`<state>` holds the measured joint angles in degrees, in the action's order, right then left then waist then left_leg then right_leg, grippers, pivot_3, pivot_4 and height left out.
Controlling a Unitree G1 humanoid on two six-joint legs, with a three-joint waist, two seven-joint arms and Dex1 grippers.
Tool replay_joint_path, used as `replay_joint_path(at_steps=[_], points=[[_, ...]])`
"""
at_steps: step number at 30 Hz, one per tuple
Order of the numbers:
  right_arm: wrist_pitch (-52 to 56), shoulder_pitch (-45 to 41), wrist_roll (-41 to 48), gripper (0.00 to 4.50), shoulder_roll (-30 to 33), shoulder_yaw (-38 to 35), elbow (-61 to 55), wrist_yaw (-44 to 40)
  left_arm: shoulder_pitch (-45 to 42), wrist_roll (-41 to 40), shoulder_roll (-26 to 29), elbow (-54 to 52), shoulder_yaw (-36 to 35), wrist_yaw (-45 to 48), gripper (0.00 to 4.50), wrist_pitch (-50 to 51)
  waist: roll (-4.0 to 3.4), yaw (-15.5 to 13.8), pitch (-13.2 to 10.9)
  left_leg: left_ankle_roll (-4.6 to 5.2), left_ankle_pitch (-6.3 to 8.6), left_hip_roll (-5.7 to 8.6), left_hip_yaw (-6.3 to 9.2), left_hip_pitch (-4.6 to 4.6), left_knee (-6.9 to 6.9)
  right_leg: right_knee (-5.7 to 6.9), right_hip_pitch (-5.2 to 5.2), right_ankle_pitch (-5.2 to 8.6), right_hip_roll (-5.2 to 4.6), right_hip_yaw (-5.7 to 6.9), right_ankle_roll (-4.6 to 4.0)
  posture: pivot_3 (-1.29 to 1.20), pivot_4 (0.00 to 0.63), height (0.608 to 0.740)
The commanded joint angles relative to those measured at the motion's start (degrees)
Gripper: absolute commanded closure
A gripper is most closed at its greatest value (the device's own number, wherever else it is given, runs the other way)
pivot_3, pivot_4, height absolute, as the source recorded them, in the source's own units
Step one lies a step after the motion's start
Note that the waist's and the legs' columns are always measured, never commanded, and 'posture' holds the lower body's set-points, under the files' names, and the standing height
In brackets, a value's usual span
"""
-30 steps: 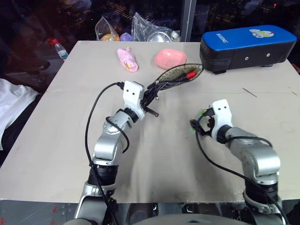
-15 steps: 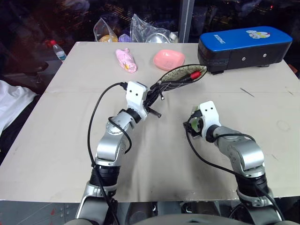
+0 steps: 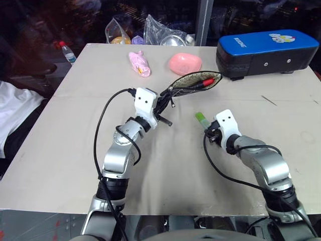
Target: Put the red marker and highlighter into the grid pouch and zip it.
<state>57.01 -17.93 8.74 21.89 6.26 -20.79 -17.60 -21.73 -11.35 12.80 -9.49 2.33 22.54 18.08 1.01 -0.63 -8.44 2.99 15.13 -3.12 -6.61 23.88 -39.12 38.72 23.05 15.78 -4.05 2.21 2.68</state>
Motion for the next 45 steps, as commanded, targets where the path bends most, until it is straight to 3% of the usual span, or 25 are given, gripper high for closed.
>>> replay_joint_path(at_steps=[1, 6, 11, 18, 27, 45], points=[[-11.3, -2.7, -1.73, 3.71, 9.78, -5.09, 0.11, -6.26, -0.54, -0.06, -0.01, -1.0, 0.2, 0.6, 4.5, -1.65, -0.01, -0.26, -0.07, 0.04, 0.02, 0.01, -0.01, 0.04, -0.02, -0.04, 0.0, 0.0, -0.02, 0.0, 0.0, 0.0, 0.15, 0.74], [-29.87, -7.23, -4.57, 3.71, 24.78, -4.81, 2.44, -18.47, -0.89, 0.3, 0.47, -0.46, 1.01, 1.68, 4.5, -1.68, -0.12, 0.5, -0.18, 0.15, 0.08, -0.02, -0.11, 0.08, 0.05, -0.23, 0.06, 0.0, 0.09, -0.08, 0.03, 0.0, 0.15, 0.74], [-52.24, -16.56, -12.4, 3.71, 33.04, 1.28, 11.16, -27.67, -1.27, 1.85, 0.93, 1.18, 3.24, 3.62, 4.5, -3.12, -0.14, 1.14, -0.22, -0.01, 0.0, -0.1, -0.06, 0.0, 0.29, -0.35, 0.07, 0.01, 0.34, -0.04, 0.02, 0.0, 0.15, 0.74], [-66.55, -25.14, -17.47, 3.71, 31.93, 6.3, 18.63, -33.15, -1.92, 2.84, 1.02, 2.65, 4.52, 4.71, 4.5, -4.2, -0.14, 1.19, -0.26, -0.03, -0.01, -0.19, -0.17, -0.01, 0.29, -0.39, 0.07, 0.0, 0.25, -0.12, 0.03, 0.0, 0.15, 0.74], [-77.56, -29.2, -21.87, 3.71, 28.12, 10.2, 25.56, -35.76, -1.48, 3.96, 1.22, 2.36, 5.19, 4.96, 4.5, -4.74, -0.15, 1.19, -0.28, -0.04, -0.02, -0.17, -0.24, -0.01, 0.25, -0.39, 0.06, 0.0, 0.13, -0.09, 0.03, 0.0, 0.15, 0.74], [-74.27, -30.51, -27.65, 3.71, 14.84, 13.41, 30.35, -33.73, -0.89, 3.49, 0.67, 2.0, 6.72, 7.28, 4.5, -5.17, -0.17, 1.22, -0.29, -0.06, -0.03, -0.18, -0.24, -0.04, 0.11, -0.2, 0.06, 0.0, 0.11, -0.04, 0.04, 0.0, 0.15, 0.74]])
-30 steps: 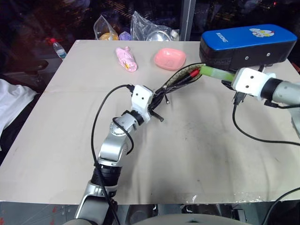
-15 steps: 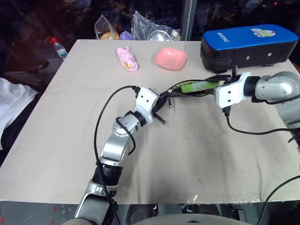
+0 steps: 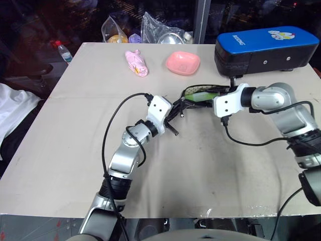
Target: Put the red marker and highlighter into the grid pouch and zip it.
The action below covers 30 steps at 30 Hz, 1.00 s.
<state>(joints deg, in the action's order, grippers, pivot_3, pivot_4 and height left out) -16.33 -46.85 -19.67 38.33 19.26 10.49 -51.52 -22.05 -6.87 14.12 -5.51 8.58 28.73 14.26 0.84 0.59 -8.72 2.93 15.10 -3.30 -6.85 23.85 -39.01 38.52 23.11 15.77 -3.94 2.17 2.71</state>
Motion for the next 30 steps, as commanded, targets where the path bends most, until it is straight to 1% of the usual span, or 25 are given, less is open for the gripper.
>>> replay_joint_path(at_steps=[1, 4, 5, 6, 11, 12, 17, 19, 20, 22, 25, 26, 27, 29, 30], points=[[-1.23, -1.49, 0.86, 3.71, -2.16, 0.63, -0.8, -0.01, -0.48, -1.03, -0.7, -2.02, 0.44, 1.11, 4.5, -1.32, 0.0, 0.0, 0.0, 0.0, 0.0, 0.0, 0.0, 0.0, 0.0, 0.0, 0.0, 0.0, 0.0, 0.0, 0.0, 0.0, 0.15, 0.74], [-2.63, -1.7, 0.51, 3.71, -2.58, 1.08, 0.16, -0.51, -0.47, -1.06, -0.98, -1.87, 0.36, 1.14, 4.5, -1.27, 0.0, 0.02, 0.0, 0.0, 0.0, 0.0, 0.0, -0.01, 0.0, 0.0, 0.0, 0.0, 0.0, 0.0, 0.0, 0.0, 0.15, 0.74], [-3.43, -2.08, -0.13, 2.69, -2.45, 1.04, 0.78, 0.01, -0.41, -0.99, -0.98, -1.88, 0.32, 1.15, 4.5, -1.28, 0.0, 0.03, 0.0, 0.0, 0.0, 0.0, 0.0, -0.01, -0.01, 0.01, 0.0, 0.0, 0.0, 0.0, 0.0, 0.0, 0.15, 0.74], [-4.47, -2.51, -0.53, 2.41, -2.07, 0.99, 1.49, 0.14, -0.3, -0.93, -0.92, -1.94, 0.26, 1.16, 4.5, -1.3, 0.0, 0.04, 0.0, 0.0, 0.0, 0.0, 0.0, -0.01, -0.01, 0.01, 0.0, 0.0, 0.0, 0.0, 0.0, 0.0, 0.15, 0.74], [-6.8, -3.46, -0.02, 0.16, -0.53, 0.24, 3.53, 0.01, 0.01, -0.82, -0.87, -1.76, -0.05, 1.3, 4.5, -1.32, -0.01, 0.0, -0.01, 0.0, 0.0, 0.0, 0.0, 0.0, -0.02, 0.02, 0.0, 0.0, 0.0, 0.0, 0.0, 0.0, 0.15, 0.74], [-6.9, -3.53, 0.45, 0.07, -0.23, -0.19, 3.63, 0.04, 0.01, -0.78, -0.86, -1.64, -0.06, 1.33, 4.5, -1.31, -0.01, 0.01, -0.01, 0.0, 0.0, 0.0, 0.0, 0.0, -0.02, 0.02, 0.0, 0.0, -0.01, 0.0, 0.0, 0.0, 0.15, 0.74], [-1.82, -3.15, 6.88, 0.07, 2.24, -4.91, 0.23, -2.6, 0.01, -0.96, -0.61, -1.4, -0.39, 1.42, 4.5, -1.12, -0.02, -0.09, -0.01, 0.0, 0.0, 0.0, 0.0, 0.0, -0.02, 0.03, 0.0, 0.0, -0.01, 0.0, 0.0, 0.0, 0.15, 0.74], [1.87, -2.38, 10.35, 0.07, 3.51, -7.18, -2.32, -4.35, 0.13, -1.29, -0.73, -1.34, -0.67, 1.35, 4.5, -0.85, -0.02, -0.15, -0.01, 0.0, 0.0, 0.0, 0.01, 0.0, -0.02, 0.03, 0.0, 0.0, -0.03, 0.0, 0.0, 0.0, 0.15, 0.74], [5.89, -1.48, 13.19, 0.07, 3.73, -8.73, -4.52, -5.33, 0.22, -1.54, -0.86, -1.31, -0.78, 1.33, 4.5, -0.66, -0.02, -0.13, -0.01, 0.0, 0.0, 0.0, 0.02, 0.0, -0.02, 0.02, 0.0, 0.0, -0.04, 0.0, 0.0, 0.0, 0.15, 0.74], [16.72, 0.66, 19.09, 0.07, 3.63, -11.95, -9.87, -6.58, 0.42, -1.8, -0.99, -1.23, -0.85, 1.41, 4.5, -0.53, -0.02, -0.13, -0.01, 0.01, 0.0, -0.01, 0.03, 0.0, -0.02, 0.04, 0.0, 0.0, -0.04, 0.01, 0.0, 0.0, 0.15, 0.74], [42.78, 6.41, 31.72, 0.07, 2.77, -17.17, -22.4, -5.77, 0.61, -2.12, -1.13, -1.08, -0.76, 1.47, 4.5, -0.41, -0.02, -0.25, -0.01, 0.01, 0.0, -0.03, 0.1, 0.01, -0.02, 0.09, -0.01, 0.0, -0.06, 0.05, -0.01, 0.0, 0.15, 0.74], [49.18, 8.11, 35.37, 0.07, 2.62, -18.26, -26.03, -5.32, 0.64, -2.27, -1.19, -1.07, -0.76, 1.43, 4.5, -0.35, -0.02, -0.31, -0.01, 0.01, 0.0, -0.03, 0.12, 0.01, -0.03, 0.1, -0.01, 0.0, -0.07, 0.07, -0.01, 0.0, 0.15, 0.74], [53.42, 9.04, 37.67, 0.07, 2.6, -18.9, -28.62, -4.8, 0.72, -2.41, -1.16, -1.16, -0.81, 1.45, 4.5, -0.3, -0.02, -0.4, -0.01, 0.01, 0.01, -0.03, 0.13, 0.02, -0.02, 0.11, -0.01, 0.0, -0.08, 0.08, -0.01, 0.0, 0.15, 0.74], [65.51, 11.24, 44.36, 0.07, 1.44, -21.19, -34.39, -2.02, 0.84, -2.83, -1.34, -1.27, -0.97, 1.4, 4.5, -0.09, -0.02, -0.36, -0.01, 0.03, 0.01, -0.02, 0.14, 0.03, -0.03, 0.12, -0.01, 0.0, -0.11, 0.07, -0.02, 0.0, 0.15, 0.74], [75.01, 13.19, 50.4, 0.07, -1.73, -23.55, -37.56, 0.62, 0.88, -2.9, -1.48, -1.24, -0.85, 1.38, 4.5, 0.0, -0.02, -0.29, -0.01, 0.03, 0.02, -0.02, 0.15, 0.03, -0.03, 0.12, -0.01, -0.01, -0.11, 0.07, -0.02, 0.0, 0.15, 0.74]])
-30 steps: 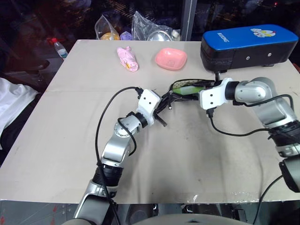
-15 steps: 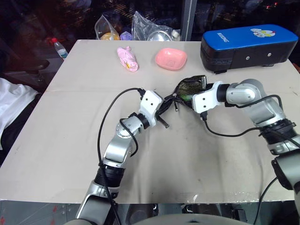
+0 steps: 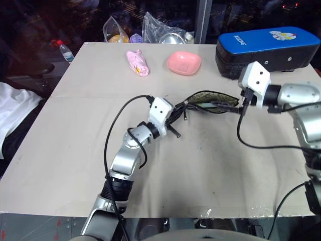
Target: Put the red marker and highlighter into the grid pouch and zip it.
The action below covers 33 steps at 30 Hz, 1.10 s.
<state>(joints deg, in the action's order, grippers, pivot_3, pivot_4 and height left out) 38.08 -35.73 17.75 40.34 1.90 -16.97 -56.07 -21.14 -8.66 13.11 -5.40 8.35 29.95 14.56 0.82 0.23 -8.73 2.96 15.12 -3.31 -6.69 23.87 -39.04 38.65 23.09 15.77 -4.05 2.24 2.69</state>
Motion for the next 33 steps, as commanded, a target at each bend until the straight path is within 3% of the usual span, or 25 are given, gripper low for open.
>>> replay_joint_path(at_steps=[1, 4, 9, 14, 27, 30, 33], points=[[28.65, 3.66, 17.98, 0.07, -6.85, -8.19, -12.52, 7.37, 0.04, -1.13, -0.56, -1.34, -0.44, 0.2, 4.5, -0.24, 0.05, 0.12, 0.04, 0.0, 0.0, 0.0, 0.01, 0.0, 0.0, 0.03, 0.0, 0.0, -0.02, -0.01, 0.0, 0.0, 0.15, 0.74], [41.28, 5.48, 23.55, 0.07, -13.43, -10.41, -16.79, 13.25, 0.13, -1.19, -0.53, -1.44, 0.11, 0.61, 4.5, -0.13, 0.05, 0.18, 0.04, 0.0, 0.0, -0.02, 0.17, 0.02, 0.01, 0.08, -0.02, 0.01, -0.1, -0.1, -0.03, 0.0, 0.15, 0.74], [50.85, 4.87, 24.97, 0.07, -24.37, -11.55, -18.49, 22.81, 0.41, -0.53, 0.33, -1.55, 0.81, 1.71, 4.5, -0.79, 0.04, 0.35, 0.05, 0.02, 0.01, 0.05, 0.18, 0.03, 0.0, 0.13, -0.01, 0.01, -0.05, -0.07, -0.03, 0.0, 0.15, 0.74], [50.78, 2.88, 20.55, 0.07, -32.52, -13.06, -12.59, 31.66, 1.22, 0.98, 1.88, -1.31, 1.77, 2.74, 4.5, -2.47, 0.03, 0.36, 0.05, 0.01, 0.01, 0.07, 0.15, 0.03, 0.01, 0.14, 0.01, 0.01, 0.01, 0.06, -0.03, 0.0, 0.15, 0.74], [47.2, -0.63, 19.38, 0.07, -40.14, -17.21, -3.9, 39.12, 2.69, 3.87, 3.97, -0.79, 4.09, 4.58, 4.5, -6.1, 0.02, 0.52, 0.05, 0.01, 0.01, 0.08, 0.13, 0.04, 0.05, 0.1, 0.03, 0.01, 0.06, 0.07, -0.01, 0.0, 0.15, 0.74], [46.88, -0.01, 19.56, 0.92, -40.33, -16.82, -3.89, 39.69, 2.88, 3.81, 3.77, -0.82, 3.96, 4.48, 4.5, -6.15, 0.02, 0.54, 0.05, 0.01, 0.01, 0.08, 0.13, 0.04, 0.06, 0.1, 0.03, 0.01, 0.06, 0.07, -0.01, 0.0, 0.15, 0.74], [46.59, 0.66, 19.76, 2.43, -40.14, -16.64, -4.07, 39.95, 3.02, 3.81, 3.55, -0.8, 3.75, 4.26, 4.5, -6.11, 0.02, 0.58, 0.05, 0.01, 0.01, 0.08, 0.13, 0.04, 0.07, 0.09, 0.03, 0.01, 0.06, 0.08, -0.01, 0.0, 0.15, 0.74]])
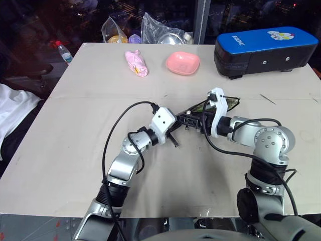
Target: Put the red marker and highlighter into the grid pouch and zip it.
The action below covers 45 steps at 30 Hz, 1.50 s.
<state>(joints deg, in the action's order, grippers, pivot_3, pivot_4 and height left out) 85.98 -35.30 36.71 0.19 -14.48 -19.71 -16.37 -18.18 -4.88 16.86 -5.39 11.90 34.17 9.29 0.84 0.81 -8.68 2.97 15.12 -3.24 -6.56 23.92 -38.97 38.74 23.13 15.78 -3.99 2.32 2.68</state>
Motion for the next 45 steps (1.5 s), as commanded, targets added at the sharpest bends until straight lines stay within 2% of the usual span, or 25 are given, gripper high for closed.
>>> replay_joint_path(at_steps=[1, 4, 5, 17, 26, 37, 45], points=[[-1.39, 0.51, 0.98, 2.9, 0.32, -0.25, -1.41, 0.19, 0.06, 0.02, -0.26, -0.64, 0.05, -0.02, 4.5, -0.85, 0.0, 0.01, 0.0, 0.0, 0.0, 0.0, 0.0, 0.0, 0.01, 0.0, 0.0, 0.0, 0.0, 0.0, 0.0, 0.0, 0.15, 0.74], [-1.66, 1.09, 1.59, 4.4, 1.38, -0.01, -1.65, -0.11, 0.0, 0.02, -0.35, -0.3, -0.2, -0.1, 4.5, -0.94, 0.0, -0.01, 0.0, 0.0, 0.0, 0.0, 0.01, 0.0, 0.01, 0.0, 0.0, 0.0, 0.0, 0.01, 0.0, 0.0, 0.15, 0.74], [-1.68, 1.19, 1.86, 4.46, 1.68, -0.07, -1.68, -0.15, -0.04, 0.01, -0.39, -0.16, -0.29, -0.17, 4.5, -0.97, 0.0, -0.01, 0.0, 0.0, 0.0, 0.0, 0.0, 0.0, 0.01, -0.01, 0.0, 0.0, 0.0, 0.0, 0.0, 0.0, 0.15, 0.74], [-3.83, 1.44, 3.49, 4.46, 4.07, -2.24, -0.62, 0.94, -0.01, 0.32, -0.53, 0.4, -0.89, -0.81, 4.5, -1.34, 0.0, -0.03, 0.0, 0.02, 0.01, 0.0, 0.0, 0.0, 0.02, -0.03, 0.0, 0.0, -0.02, 0.0, 0.0, 0.0, 0.15, 0.74], [-5.12, -1.44, 8.2, 4.46, -2.93, -14.31, 0.26, 7.75, 0.18, 0.33, -0.15, 0.97, -1.03, -0.98, 4.5, -1.65, 0.0, 0.01, 0.0, 0.0, 0.0, -0.02, -0.02, 0.0, 0.17, -0.12, 0.03, 0.0, 0.0, -0.01, 0.0, 0.0, 0.15, 0.74], [-7.6, -2.4, 11.91, 4.46, -6.17, -18.97, 0.22, 15.45, 0.25, 0.47, -0.27, 1.36, -0.76, -1.08, 4.5, -1.85, -0.01, 0.05, 0.0, -0.01, -0.01, -0.02, -0.03, 0.0, 0.31, -0.21, 0.03, 0.0, 0.0, -0.01, 0.0, 0.0, 0.15, 0.74], [-14.85, -2.09, 11.81, 4.46, -2.16, -21.1, 1.27, 19.19, 0.39, 0.53, -0.27, 1.61, -1.21, -1.64, 4.5, -2.3, -0.01, 0.06, -0.01, -0.01, -0.01, 0.0, -0.05, 0.0, 0.36, -0.27, 0.03, 0.0, -0.01, -0.01, 0.0, 0.0, 0.15, 0.74]])
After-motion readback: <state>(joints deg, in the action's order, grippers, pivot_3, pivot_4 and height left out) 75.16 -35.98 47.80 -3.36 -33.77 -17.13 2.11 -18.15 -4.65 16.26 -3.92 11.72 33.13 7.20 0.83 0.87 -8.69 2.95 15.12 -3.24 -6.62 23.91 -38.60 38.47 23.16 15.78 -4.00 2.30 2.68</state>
